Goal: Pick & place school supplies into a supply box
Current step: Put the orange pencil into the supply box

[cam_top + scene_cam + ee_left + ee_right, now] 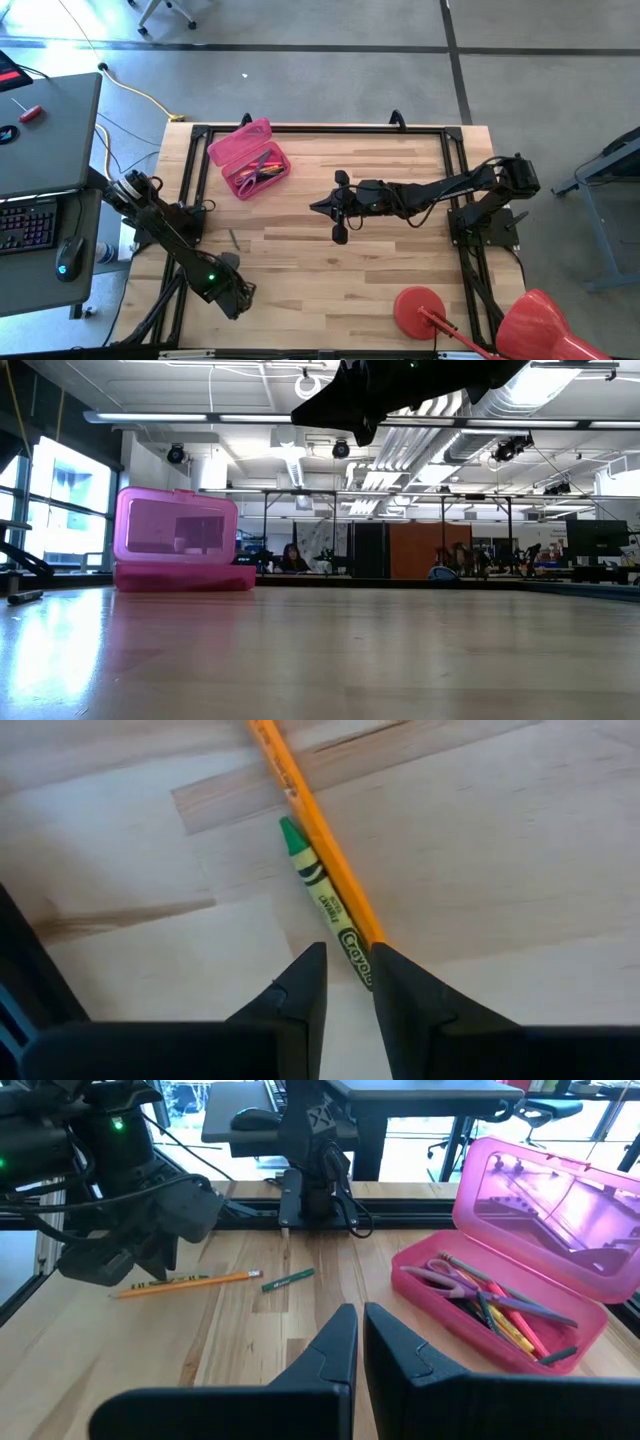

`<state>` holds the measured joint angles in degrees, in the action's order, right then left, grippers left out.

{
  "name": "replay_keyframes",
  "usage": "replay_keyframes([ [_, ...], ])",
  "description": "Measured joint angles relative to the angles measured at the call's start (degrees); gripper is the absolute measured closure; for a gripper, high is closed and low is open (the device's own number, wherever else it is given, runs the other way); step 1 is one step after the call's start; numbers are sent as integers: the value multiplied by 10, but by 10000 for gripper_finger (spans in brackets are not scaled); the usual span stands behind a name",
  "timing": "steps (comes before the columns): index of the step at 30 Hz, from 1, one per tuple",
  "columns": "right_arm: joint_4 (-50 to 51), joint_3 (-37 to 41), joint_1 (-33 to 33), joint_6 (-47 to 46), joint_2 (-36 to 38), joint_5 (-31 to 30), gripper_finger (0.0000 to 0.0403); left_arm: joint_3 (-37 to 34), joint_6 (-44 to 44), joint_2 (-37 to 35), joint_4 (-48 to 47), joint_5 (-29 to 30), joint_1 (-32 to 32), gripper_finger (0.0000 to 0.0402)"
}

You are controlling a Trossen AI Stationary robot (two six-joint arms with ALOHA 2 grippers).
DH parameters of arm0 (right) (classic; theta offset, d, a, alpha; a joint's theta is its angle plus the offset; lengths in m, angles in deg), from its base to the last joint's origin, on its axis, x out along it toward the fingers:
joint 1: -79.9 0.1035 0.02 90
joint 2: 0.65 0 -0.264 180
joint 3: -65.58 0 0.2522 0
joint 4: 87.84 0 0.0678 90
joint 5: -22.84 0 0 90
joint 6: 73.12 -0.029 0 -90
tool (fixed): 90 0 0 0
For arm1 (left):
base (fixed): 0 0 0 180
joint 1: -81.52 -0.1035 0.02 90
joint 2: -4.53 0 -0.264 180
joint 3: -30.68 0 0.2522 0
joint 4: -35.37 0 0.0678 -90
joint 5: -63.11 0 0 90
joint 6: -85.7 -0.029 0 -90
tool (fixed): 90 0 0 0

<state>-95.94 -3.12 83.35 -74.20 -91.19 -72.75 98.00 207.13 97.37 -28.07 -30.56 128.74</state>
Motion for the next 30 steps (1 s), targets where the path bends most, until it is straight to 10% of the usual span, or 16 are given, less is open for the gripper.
replay_keyframes([
  [15,7,0,0,-4,0,0,403,2,18,34,1,-37,0,289],
  [30,25,-1,0,-2,0,0,403,-39,2,35,69,44,1,289],
])
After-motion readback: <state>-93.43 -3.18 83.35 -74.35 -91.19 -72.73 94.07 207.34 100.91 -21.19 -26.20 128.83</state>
